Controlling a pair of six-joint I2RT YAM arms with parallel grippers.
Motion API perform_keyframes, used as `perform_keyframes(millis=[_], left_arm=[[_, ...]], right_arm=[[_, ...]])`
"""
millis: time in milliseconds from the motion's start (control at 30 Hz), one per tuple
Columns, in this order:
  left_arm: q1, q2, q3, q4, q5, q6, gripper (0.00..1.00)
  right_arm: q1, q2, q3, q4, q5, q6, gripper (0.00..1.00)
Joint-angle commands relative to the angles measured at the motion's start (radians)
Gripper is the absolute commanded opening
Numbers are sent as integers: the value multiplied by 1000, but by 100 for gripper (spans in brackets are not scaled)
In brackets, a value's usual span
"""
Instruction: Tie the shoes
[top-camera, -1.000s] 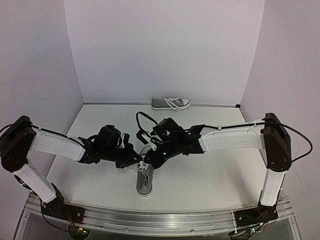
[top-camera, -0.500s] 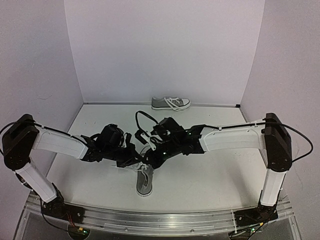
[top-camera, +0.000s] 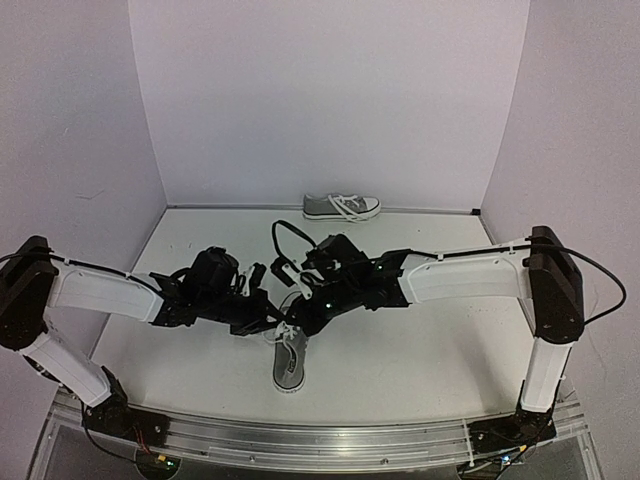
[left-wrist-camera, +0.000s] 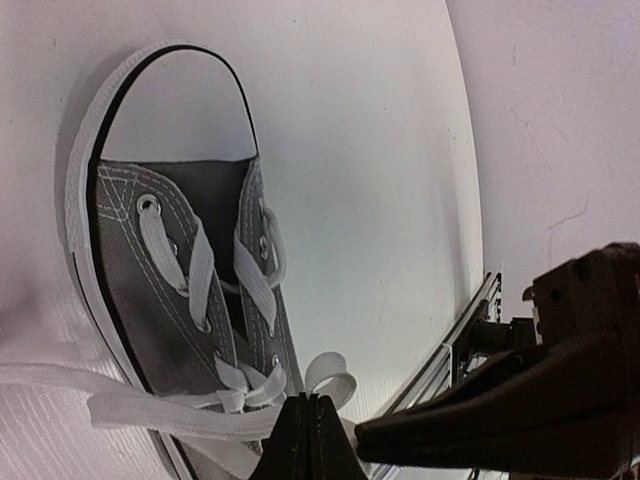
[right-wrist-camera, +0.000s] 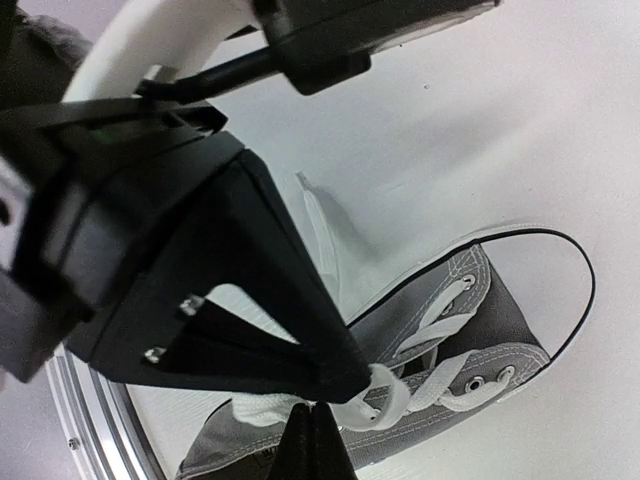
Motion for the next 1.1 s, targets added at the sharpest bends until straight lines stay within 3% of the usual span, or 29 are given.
perform_keyframes(millis=[0, 467, 900, 1067], left_arm=[[-5, -41, -34, 49, 103, 59, 0], [-7, 22, -102, 230, 260, 105, 0], [-7, -23, -109, 198, 357, 204, 0], [-7, 1, -117, 271, 405, 194, 0]], right_arm=[[4, -17, -4, 24, 34, 14, 0], [5, -29, -16, 24, 29, 20, 0], [1, -18, -7, 21, 60, 37, 0], [1, -18, -3, 20, 54, 40, 3]])
